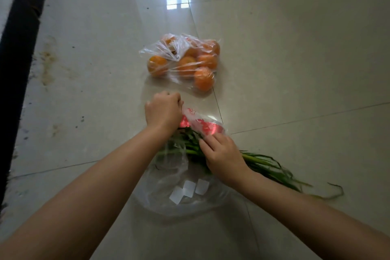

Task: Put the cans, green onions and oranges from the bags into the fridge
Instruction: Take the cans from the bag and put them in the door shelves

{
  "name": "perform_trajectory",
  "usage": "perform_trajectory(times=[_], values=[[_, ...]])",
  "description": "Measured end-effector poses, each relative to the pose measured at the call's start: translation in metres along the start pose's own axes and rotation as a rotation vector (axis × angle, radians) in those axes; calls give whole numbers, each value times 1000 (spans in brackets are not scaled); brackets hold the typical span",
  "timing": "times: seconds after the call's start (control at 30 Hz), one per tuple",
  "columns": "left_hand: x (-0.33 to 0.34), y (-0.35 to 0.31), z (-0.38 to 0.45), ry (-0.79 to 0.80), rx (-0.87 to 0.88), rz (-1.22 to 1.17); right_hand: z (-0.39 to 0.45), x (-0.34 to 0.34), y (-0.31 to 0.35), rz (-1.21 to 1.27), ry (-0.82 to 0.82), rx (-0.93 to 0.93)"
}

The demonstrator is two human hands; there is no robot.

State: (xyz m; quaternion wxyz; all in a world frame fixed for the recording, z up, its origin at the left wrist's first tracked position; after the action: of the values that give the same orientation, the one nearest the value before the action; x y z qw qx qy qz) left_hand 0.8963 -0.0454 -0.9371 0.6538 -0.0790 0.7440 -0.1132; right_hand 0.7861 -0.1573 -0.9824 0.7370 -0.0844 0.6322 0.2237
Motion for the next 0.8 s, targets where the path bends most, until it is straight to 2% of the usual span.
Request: perform_trajectory(times=[0.13, 0.2, 0.33, 0.4, 0.5, 0.6, 0.7, 0.8], values=[[-7, 8, 6, -107, -22, -149, -33, 13, 14, -37, -6, -144], [-8, 9, 6, -116, -1, -174, -44, 16, 19, 28, 50, -237], [-8, 14, -6, -127, 59, -119, -65, 27, 37, 56, 426, -503], [-5, 15, -13, -95, 108, -46, -60, 24, 35, 53, 462, -463], [-1, 13, -27, -54, 166, 35, -36, 4, 19, 193, 335, -291], [5, 9, -47, -82, 453, 104, -11, -13, -2, 123, 177, -157], [30, 14, -66, 46, 739, 282, -2, -6, -10, -82, 278, -218], [48, 29, -75, 263, 666, 477, -3, 12, -8, -137, 438, -339]])
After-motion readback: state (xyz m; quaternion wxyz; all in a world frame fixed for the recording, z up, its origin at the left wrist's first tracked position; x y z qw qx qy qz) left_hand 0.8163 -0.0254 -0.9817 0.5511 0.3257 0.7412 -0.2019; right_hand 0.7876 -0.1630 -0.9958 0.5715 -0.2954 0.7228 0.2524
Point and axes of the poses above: each hand's wrist, its own z-axis towards the middle knuckle, its own x-axis out of the palm, y = z × x, the point moved 4 cm from there along z, towards the middle knuckle, and after that the axes turned 3 degrees about -x, right-handed, at the moved point
